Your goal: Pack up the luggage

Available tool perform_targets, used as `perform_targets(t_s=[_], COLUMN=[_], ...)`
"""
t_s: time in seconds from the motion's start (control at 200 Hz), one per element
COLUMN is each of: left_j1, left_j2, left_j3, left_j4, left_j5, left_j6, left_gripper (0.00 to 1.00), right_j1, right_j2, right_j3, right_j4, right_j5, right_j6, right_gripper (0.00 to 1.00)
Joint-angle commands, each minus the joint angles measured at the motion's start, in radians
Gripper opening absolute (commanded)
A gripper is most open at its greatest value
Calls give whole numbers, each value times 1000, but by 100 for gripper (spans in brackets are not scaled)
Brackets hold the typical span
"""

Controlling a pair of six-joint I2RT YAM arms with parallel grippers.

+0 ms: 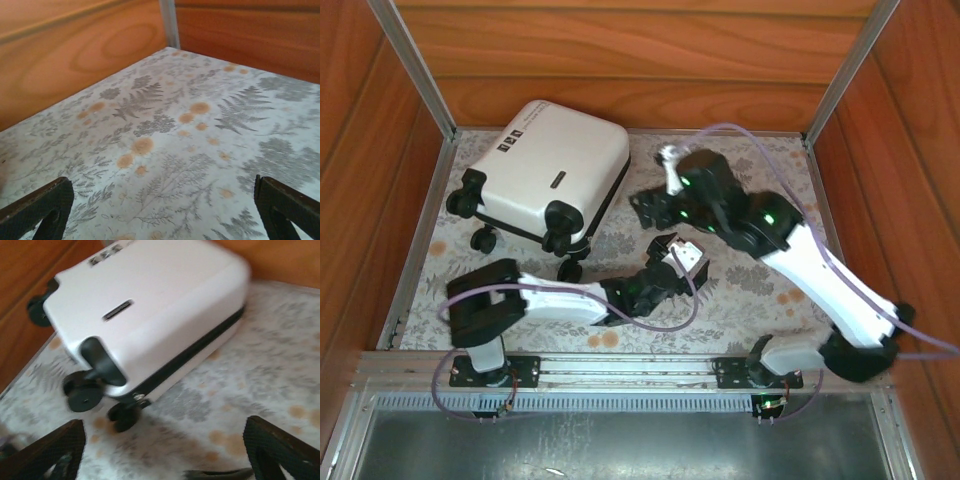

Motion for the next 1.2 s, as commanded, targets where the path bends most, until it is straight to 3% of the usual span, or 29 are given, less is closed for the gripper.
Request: perform_targets(t_s=[0.0, 0.06, 0.165, 0.26, 0.365, 0.45, 0.54, 0.81, 1.065, 1.194], left_j1=[17, 46, 98, 184, 289, 369, 450, 692, 706, 712], left_j2=[-177, -271, -436, -579, -707, -778, -774, -644, -529, -458], left_j3=[71, 165, 270, 341, 395, 384, 355, 280, 269, 287], left_j4=[-492, -796, -1175, -1440, -1615, -1658, -1710, -1664, -1583, -1554], left_j5=[121, 99, 26, -10, 48, 152, 232, 525, 603, 582], left_j6=[-102, -145, -187, -263, -342, -343, -324, -265, -252, -222], left_gripper=[96, 95, 96, 97, 97, 98, 98, 98, 98, 97], right_j1=[-83, -140, -246, -317, -341, -342, -326, -170, -134, -125], right_j2=[-184, -285, -374, -378, -331, -268, -156, 155, 278, 311], right_j3=[-259, -380, -500, -573, -667, -743, -800, -771, -743, -729], right_j4=[238, 282, 274, 299, 434, 603, 792, 1022, 1063, 1056], right_j5=[151, 135, 62, -73, -242, -402, -543, -543, -533, -537], right_j6=[-131, -141, -133, -129, -158, -181, -176, -256, -263, -263], right_gripper=[90, 94, 97, 96, 94, 91, 81, 81, 74, 74])
